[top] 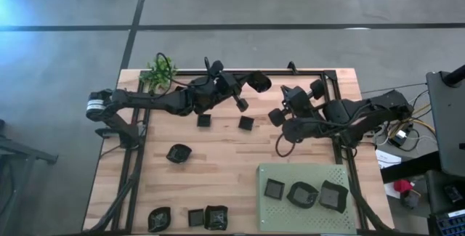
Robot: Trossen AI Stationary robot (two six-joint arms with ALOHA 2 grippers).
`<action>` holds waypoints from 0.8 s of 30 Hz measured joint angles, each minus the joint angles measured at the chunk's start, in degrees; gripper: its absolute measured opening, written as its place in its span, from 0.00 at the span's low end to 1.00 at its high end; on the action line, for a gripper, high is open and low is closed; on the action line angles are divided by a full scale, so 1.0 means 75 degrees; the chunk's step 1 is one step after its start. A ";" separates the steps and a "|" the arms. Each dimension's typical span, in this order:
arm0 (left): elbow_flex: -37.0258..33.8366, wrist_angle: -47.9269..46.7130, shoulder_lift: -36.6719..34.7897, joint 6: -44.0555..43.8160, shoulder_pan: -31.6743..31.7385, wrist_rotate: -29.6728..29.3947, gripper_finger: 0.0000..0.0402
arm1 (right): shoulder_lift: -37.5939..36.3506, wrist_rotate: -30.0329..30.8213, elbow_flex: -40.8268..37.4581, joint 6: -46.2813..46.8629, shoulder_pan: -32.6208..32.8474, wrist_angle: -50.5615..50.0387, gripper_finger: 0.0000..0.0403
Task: Pick & Place Mini shaped plates
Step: Stack the leaf-shaped plate on the leaf-shaped plate on the shelf
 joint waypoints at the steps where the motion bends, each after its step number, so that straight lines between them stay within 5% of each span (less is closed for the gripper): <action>1: -0.0004 -0.0030 0.0000 0.0000 0.0000 -0.0001 0.00 | 0.0000 -0.0006 0.0000 0.0000 -0.0017 0.0007 0.07; 10: -0.0004 -0.0028 0.0003 0.0000 0.0000 -0.0001 0.00 | 0.0009 -0.0017 -0.0067 0.0002 -0.0077 0.0270 0.20; 24: -0.0001 0.0392 0.0003 0.0800 -0.0186 0.0053 0.00 | 0.0012 -0.0510 -0.0090 -0.1934 -0.0129 0.1838 0.15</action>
